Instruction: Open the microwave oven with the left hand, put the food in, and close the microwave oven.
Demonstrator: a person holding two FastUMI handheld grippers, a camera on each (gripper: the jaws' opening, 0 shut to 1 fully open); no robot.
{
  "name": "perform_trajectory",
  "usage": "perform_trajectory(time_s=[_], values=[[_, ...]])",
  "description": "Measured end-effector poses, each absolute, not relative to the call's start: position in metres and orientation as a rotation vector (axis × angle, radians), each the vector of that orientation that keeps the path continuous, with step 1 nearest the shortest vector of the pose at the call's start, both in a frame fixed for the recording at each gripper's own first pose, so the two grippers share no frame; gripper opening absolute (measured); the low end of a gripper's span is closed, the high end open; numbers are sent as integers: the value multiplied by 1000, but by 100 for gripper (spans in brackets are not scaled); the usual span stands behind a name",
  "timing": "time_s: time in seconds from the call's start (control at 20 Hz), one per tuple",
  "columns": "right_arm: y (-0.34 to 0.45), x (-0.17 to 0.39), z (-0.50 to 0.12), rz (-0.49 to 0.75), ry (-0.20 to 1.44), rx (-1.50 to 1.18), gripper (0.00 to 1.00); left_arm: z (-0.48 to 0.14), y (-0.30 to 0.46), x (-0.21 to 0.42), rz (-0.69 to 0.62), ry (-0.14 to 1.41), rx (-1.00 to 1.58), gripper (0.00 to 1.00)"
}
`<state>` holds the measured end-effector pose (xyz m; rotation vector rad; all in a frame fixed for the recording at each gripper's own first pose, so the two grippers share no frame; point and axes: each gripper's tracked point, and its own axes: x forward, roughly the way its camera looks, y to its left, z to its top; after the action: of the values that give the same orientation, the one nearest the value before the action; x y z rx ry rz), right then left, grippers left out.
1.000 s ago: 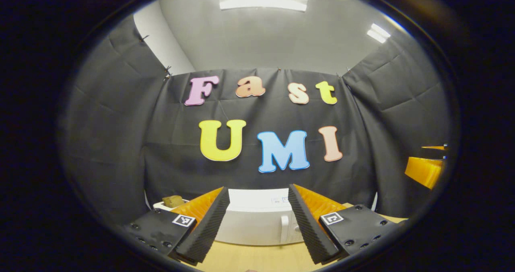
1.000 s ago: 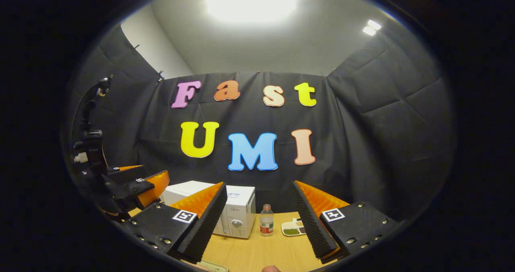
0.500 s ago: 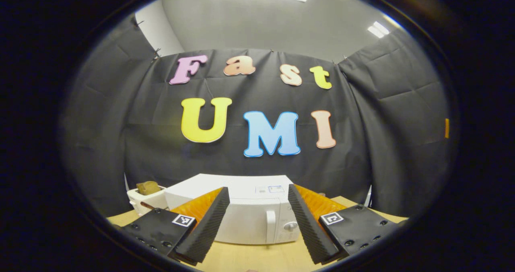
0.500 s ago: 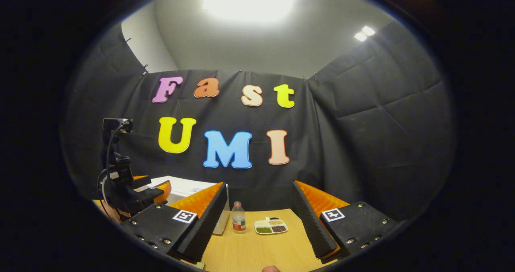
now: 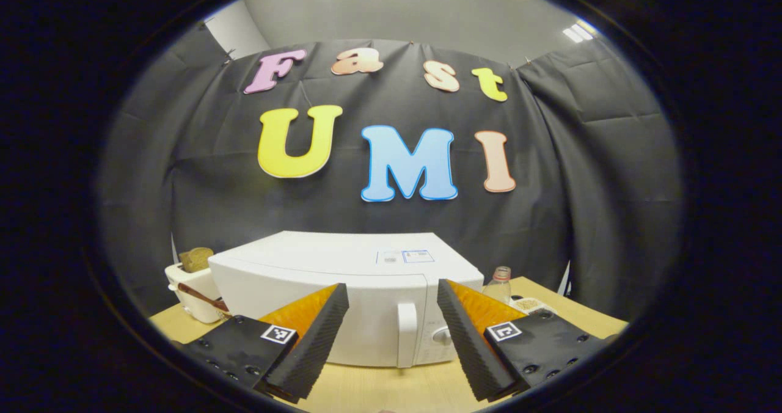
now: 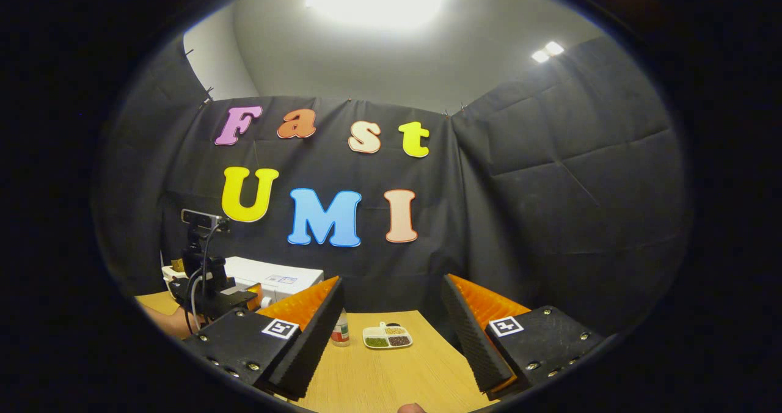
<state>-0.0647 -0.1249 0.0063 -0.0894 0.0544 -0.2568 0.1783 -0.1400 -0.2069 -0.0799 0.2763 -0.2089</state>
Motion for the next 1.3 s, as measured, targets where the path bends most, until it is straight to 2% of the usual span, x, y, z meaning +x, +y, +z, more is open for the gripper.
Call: perform_trajectory(time_s=[0.5,0.55,0.7,0.8,0.85,0.95,1.1,1.2,1.25,1.3], values=[[-144,-74,-2,-275,104,-118,97,-287,-158,204,-187,425,-50,95],[-145,-74,-3,-275,108,-121,97,-291,-161,205,-192,436,-54,88],[-147,-75,-3,-272,113,-136,97,-303,-167,207,-196,461,-52,77],[-148,-76,-3,-267,116,-148,97,-305,-172,208,-200,466,-46,63],[-148,-76,-3,-265,117,-151,97,-305,-176,208,-209,469,-44,51],[-149,-76,-4,-259,122,-154,97,-314,-182,214,-205,484,-18,48],[-152,-76,-4,-256,121,-156,97,-311,-178,210,-194,504,-36,32],[-152,-75,-6,-248,123,-146,97,-313,-179,208,-198,519,-47,31],[-152,-75,-7,-244,127,-140,97,-313,-178,210,-198,522,-27,23],[-152,-74,-9,-240,132,-133,97,-312,-177,209,-199,524,-20,23]])
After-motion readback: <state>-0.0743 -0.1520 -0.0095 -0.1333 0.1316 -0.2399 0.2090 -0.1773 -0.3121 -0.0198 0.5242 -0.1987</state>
